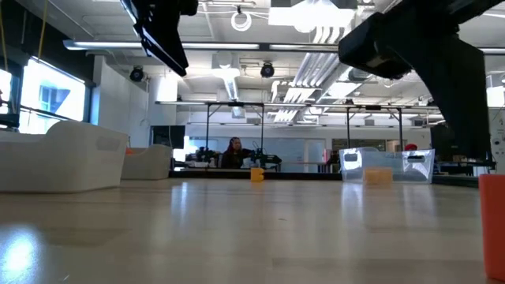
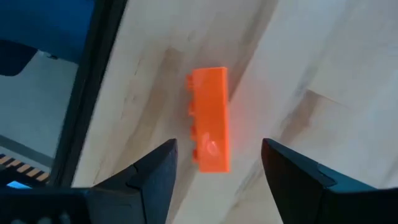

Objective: Sort & place blocks by color
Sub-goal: Put the orange game piece into the gray bin

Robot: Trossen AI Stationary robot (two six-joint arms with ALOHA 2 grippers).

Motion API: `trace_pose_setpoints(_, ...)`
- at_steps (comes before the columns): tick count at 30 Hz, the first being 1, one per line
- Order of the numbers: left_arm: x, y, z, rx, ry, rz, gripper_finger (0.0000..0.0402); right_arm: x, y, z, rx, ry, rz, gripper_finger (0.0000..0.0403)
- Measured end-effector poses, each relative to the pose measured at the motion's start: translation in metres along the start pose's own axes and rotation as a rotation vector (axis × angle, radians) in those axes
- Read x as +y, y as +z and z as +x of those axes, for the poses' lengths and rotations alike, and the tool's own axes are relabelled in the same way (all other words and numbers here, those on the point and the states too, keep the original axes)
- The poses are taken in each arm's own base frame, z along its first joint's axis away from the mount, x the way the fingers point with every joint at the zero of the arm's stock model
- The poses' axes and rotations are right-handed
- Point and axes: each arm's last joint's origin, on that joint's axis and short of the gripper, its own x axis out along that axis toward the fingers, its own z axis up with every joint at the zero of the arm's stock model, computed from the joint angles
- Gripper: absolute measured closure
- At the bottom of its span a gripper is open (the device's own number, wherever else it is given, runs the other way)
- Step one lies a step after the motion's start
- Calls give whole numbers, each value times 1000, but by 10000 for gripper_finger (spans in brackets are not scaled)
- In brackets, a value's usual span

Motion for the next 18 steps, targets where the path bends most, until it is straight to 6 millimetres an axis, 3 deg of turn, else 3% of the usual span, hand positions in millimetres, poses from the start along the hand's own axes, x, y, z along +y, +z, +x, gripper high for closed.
trace_pose_setpoints(13, 0, 1, 0, -13, -6, -4, 192, 5, 0, 33, 53, -30, 37, 190)
trace_pose_setpoints(18, -1, 1, 0, -7, -33, -26, 192, 4, 0, 33, 54, -43, 70, 249)
